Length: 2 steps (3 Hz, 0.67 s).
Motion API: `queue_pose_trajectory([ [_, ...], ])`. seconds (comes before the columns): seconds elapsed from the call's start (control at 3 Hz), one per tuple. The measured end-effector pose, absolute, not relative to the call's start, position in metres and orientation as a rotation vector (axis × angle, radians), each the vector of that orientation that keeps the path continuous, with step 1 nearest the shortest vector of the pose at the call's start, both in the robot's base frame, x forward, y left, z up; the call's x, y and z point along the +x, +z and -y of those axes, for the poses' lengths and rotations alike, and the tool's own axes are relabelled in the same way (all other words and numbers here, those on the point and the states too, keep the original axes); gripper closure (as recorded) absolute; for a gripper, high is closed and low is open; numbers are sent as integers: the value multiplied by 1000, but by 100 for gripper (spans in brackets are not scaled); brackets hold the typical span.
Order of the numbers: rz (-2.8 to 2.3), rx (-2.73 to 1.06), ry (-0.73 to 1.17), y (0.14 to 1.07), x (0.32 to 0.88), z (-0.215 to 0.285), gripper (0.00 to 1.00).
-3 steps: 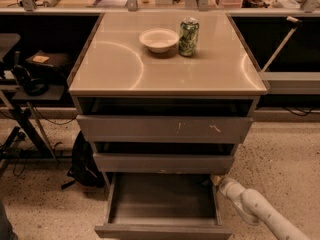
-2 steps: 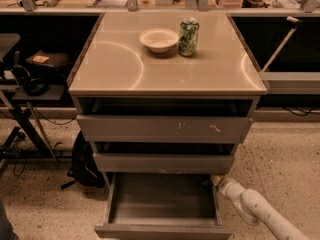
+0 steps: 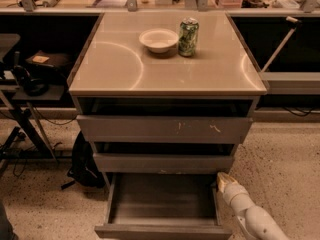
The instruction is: Pick rxbar blueberry from bottom drawer and place on counter
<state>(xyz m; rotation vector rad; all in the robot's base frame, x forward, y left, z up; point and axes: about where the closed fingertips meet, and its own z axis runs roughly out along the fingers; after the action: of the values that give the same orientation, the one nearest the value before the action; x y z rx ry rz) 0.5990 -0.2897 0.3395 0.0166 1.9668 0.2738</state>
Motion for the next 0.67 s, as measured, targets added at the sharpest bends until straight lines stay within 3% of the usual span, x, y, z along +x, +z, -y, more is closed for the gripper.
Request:
queue_pose_trajectory([
  [0.67, -1878, -78, 185, 381, 586, 282, 100],
])
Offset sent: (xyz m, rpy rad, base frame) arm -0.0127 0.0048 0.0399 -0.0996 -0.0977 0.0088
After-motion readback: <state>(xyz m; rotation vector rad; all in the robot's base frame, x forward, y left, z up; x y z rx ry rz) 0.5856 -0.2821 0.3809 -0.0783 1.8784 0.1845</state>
